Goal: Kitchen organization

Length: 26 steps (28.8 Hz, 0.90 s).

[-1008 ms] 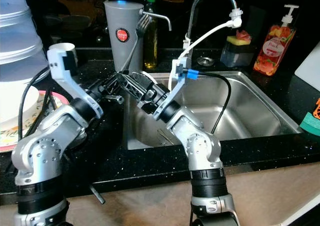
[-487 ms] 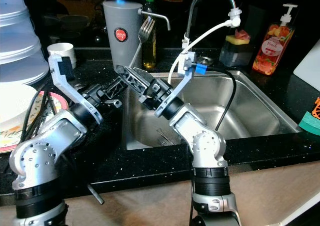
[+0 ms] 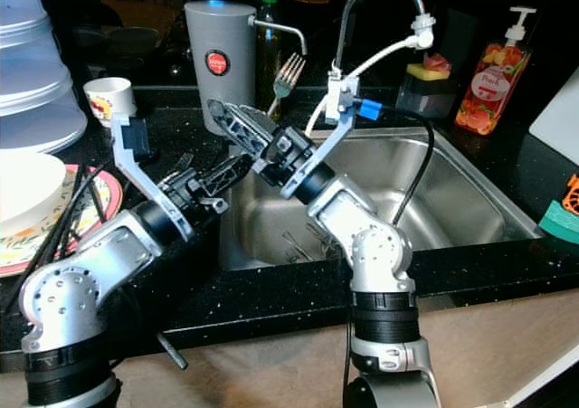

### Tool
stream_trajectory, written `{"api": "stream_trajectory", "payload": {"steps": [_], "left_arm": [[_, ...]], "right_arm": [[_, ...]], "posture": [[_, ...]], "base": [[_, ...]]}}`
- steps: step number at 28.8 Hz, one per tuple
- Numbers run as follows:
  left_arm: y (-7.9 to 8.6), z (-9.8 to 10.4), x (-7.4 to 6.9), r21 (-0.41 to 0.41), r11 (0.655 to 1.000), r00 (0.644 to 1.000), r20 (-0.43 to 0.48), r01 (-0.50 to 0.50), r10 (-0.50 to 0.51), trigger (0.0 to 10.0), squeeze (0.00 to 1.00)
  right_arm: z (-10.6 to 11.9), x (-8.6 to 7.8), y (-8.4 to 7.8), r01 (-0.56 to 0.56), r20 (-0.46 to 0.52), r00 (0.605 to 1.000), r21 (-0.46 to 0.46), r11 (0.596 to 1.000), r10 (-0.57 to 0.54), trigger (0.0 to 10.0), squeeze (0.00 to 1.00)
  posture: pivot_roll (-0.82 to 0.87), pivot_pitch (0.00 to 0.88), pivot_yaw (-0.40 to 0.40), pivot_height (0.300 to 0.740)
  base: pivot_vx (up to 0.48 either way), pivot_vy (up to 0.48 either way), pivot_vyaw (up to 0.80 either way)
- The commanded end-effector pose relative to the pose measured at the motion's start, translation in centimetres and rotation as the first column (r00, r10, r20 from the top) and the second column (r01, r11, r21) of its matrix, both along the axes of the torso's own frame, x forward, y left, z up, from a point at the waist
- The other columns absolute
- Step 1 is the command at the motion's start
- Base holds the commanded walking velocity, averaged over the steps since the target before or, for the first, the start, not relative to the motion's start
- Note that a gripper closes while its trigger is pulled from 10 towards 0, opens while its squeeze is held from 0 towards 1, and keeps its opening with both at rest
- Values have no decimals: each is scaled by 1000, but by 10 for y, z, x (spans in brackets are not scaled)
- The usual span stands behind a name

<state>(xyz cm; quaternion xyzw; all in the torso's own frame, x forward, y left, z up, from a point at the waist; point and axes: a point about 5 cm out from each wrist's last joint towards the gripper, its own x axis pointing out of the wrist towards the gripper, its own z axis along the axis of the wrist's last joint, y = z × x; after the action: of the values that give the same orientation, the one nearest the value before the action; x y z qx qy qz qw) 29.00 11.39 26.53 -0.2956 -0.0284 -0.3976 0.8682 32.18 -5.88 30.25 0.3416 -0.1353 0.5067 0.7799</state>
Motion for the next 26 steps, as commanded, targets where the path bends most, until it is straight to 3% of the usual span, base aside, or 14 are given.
{"api": "stream_trajectory", "payload": {"steps": [1,2,26], "left_arm": [[-5,3,-4,5,1000,1000,21,22,-22,0,0],[-4,4,-4,1,1000,999,25,22,-22,0,0],[4,12,0,-52,998,998,40,-37,39,0,0]], "right_arm": [[-3,3,-1,4,-29,1000,-6,1000,-4,6157,0],[-3,4,-1,4,-34,999,-4,1000,-4,314,0],[-3,7,-4,1,-68,998,22,1000,1,0,0]], "posture": [[-24,34,-33,740],[-23,32,-33,740],[-21,50,-37,740]], "base": [[0,0,0],[0,0,0],[0,0,0]]}}
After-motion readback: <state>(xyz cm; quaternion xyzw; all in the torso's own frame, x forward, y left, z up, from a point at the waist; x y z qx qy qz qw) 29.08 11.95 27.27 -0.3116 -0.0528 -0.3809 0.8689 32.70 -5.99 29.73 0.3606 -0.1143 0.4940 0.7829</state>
